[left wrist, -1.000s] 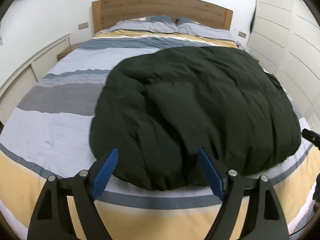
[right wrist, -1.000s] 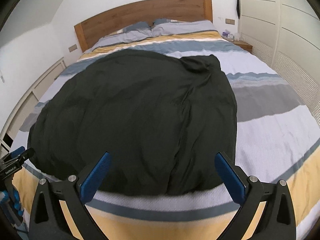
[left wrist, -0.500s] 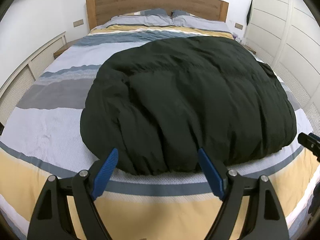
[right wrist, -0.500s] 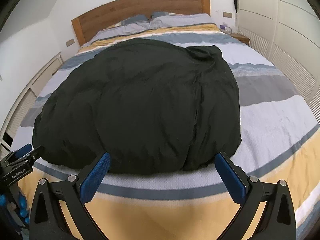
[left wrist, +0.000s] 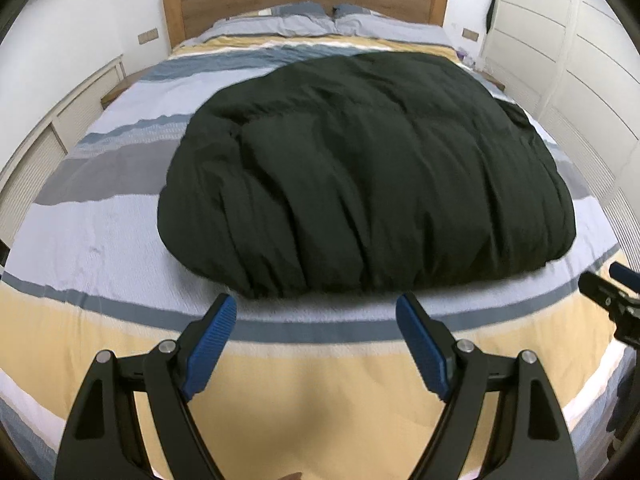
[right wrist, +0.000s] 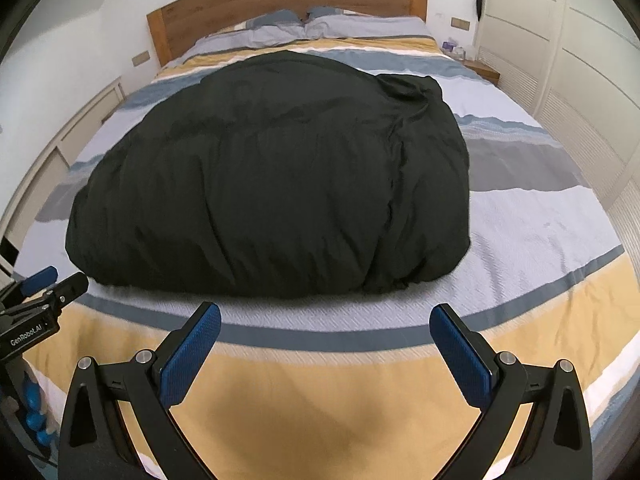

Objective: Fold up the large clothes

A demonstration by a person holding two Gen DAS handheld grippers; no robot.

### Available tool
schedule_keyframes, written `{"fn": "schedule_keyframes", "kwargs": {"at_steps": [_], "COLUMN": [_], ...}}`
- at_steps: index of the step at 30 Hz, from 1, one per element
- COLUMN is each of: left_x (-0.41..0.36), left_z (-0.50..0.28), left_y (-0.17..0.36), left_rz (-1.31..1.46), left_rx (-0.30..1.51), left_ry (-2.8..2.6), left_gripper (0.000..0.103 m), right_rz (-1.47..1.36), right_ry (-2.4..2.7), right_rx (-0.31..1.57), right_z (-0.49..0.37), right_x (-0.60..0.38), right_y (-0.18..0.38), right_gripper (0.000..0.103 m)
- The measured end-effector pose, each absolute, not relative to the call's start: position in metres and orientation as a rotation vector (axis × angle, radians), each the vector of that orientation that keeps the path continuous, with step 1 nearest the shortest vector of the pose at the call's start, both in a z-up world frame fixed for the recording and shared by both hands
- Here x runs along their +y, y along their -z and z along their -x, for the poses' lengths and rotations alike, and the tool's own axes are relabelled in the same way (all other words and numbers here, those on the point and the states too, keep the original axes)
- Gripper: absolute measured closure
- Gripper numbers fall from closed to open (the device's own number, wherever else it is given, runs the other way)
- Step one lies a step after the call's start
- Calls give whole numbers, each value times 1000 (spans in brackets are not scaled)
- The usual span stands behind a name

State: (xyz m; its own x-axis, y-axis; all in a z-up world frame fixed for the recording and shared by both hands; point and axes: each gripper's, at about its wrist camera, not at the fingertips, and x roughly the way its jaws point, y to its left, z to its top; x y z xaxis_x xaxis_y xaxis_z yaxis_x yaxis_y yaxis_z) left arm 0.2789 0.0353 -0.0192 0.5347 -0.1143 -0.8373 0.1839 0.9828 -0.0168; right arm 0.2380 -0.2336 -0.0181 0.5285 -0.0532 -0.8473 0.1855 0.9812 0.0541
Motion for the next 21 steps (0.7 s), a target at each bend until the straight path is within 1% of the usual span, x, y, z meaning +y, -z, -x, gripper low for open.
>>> {"fn": "schedule_keyframes", "kwargs": {"at_steps": [12,21], "left_x": [32,35], "left_z": [-254,-245], "left_y": [24,30], "left_rz": [-139,-156], "left_rx": [1064,1106], "left_ry": [147,142], "left_gripper": [21,21], "right_rz": [-131,-112], "right_ry": [213,204], "right_rx": [1081,1088], "right_z": [-216,-211], "right_x": [-259,-267], "right_y": [31,27], "right_gripper": [1,1]}}
